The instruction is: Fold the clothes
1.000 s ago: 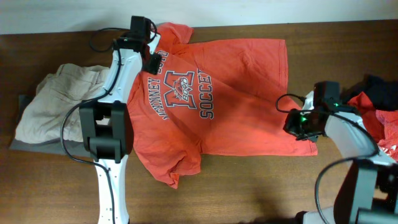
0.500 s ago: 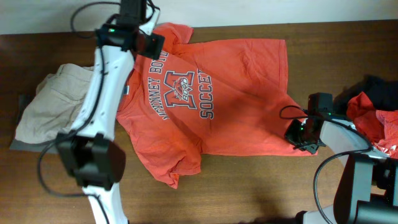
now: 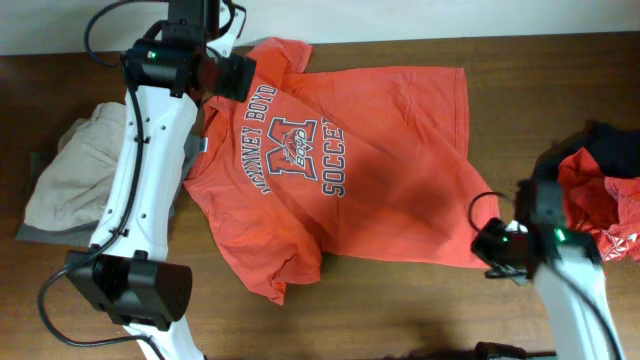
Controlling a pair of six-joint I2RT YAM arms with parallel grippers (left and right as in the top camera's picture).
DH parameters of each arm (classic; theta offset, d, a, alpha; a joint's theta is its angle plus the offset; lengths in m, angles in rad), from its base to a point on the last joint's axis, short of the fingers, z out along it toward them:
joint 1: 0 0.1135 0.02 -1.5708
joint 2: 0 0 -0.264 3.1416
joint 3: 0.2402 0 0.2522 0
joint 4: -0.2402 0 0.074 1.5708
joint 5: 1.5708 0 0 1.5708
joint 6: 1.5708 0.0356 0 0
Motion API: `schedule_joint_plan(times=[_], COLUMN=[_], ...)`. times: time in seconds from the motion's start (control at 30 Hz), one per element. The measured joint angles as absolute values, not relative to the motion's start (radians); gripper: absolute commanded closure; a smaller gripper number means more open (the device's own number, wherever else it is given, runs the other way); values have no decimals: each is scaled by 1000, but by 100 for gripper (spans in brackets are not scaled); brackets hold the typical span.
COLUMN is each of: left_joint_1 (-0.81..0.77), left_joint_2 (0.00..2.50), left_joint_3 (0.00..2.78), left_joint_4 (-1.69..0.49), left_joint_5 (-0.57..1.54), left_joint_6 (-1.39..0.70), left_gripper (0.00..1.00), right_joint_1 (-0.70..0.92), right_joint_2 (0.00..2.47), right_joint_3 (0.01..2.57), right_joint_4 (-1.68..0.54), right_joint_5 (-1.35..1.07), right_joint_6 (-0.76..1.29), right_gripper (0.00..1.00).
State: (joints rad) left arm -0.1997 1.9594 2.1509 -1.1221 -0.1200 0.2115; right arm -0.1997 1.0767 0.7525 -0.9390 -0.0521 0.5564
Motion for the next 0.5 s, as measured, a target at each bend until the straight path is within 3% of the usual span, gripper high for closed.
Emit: schedule_joint_plan(times=[0.07, 0.17, 0.3, 0.37, 0.5], left_joint_1=[-200, -200, -201, -202, -210], left_joint_2=[1959, 1959, 1959, 1958, 1940], left_joint_3=[2151, 2151, 2151, 2151, 2151], left_joint_4=[-1172, -1282, -1439, -1489, -1542], left_joint_5=[-75, -1, 97, 121, 138], left_joint_6=[208, 204, 186, 162, 125], left_gripper=[38, 48, 78, 84, 85], right_joint_1=[-200, -200, -200, -200, -200], right_joint_2=[963, 873, 849, 876, 964], right_joint_3=[756, 756, 756, 756, 756], right_joint_4=[-931, -931, -931, -929, -919], right_joint_5=[-49, -50, -61, -76, -103], right_joint_6=[546, 529, 513, 500, 469], right_gripper=[83, 82, 82, 82, 80])
